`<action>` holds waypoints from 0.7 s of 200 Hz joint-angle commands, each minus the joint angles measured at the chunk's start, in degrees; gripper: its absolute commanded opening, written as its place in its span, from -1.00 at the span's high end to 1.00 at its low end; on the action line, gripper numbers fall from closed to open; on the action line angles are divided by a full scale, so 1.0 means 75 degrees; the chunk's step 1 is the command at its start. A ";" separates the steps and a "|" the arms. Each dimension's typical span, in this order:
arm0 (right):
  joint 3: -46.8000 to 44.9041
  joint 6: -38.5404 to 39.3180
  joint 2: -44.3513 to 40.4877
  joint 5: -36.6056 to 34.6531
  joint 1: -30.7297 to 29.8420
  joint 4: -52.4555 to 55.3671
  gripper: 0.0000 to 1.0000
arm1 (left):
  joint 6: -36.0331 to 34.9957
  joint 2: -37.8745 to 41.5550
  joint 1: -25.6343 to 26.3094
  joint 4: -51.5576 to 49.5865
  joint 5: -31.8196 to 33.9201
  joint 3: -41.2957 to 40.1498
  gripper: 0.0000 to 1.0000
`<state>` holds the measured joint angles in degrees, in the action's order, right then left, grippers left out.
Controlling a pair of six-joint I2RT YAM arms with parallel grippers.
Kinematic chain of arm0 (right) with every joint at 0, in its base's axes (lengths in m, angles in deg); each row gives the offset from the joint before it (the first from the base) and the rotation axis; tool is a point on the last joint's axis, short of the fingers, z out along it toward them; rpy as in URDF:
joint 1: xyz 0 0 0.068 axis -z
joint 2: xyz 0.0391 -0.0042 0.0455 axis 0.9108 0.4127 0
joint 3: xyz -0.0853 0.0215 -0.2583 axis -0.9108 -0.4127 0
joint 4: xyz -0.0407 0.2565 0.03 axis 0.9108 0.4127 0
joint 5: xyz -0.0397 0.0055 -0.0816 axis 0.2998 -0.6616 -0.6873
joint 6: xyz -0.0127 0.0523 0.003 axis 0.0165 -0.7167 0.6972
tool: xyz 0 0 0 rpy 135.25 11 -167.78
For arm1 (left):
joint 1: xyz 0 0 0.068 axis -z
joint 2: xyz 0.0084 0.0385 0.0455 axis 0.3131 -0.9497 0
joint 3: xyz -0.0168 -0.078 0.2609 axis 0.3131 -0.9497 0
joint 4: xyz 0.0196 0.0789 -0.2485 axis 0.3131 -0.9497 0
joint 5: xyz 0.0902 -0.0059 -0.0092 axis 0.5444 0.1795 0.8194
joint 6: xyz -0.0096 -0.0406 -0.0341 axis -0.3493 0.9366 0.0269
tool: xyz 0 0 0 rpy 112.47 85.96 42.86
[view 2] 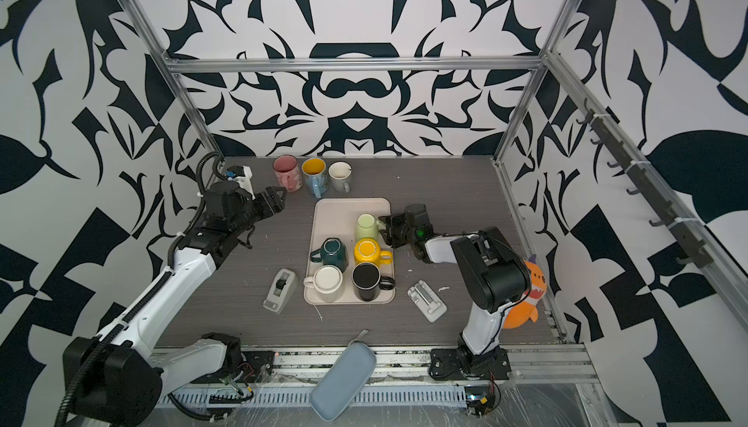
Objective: Turn the mug right side up
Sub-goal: Pick up the mug from the tray.
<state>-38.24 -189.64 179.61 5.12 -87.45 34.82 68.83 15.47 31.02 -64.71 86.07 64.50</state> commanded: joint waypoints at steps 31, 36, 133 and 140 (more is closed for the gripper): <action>0.0348 0.0051 -0.0149 0.0052 0.0026 -0.0321 0.04 | -0.0044 0.0112 0.0019 -0.0137 0.0093 -0.0055 -0.58; 0.0360 0.0077 -0.0158 0.0033 0.0037 -0.0305 0.04 | -0.0047 0.0111 0.0019 -0.0144 0.0086 -0.0049 -0.57; 0.0729 0.0305 0.0159 -0.0137 0.0062 -0.0249 0.16 | -0.0128 0.0123 0.0019 -0.0242 0.0165 -0.0047 -0.58; 0.0745 0.0311 0.0184 -0.0139 0.0054 -0.0273 0.16 | -0.0138 0.0131 0.0019 -0.0253 0.0172 -0.0044 -0.58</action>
<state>-34.59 -188.50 180.77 4.93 -87.29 34.73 68.57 15.47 31.02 -64.78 86.49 64.50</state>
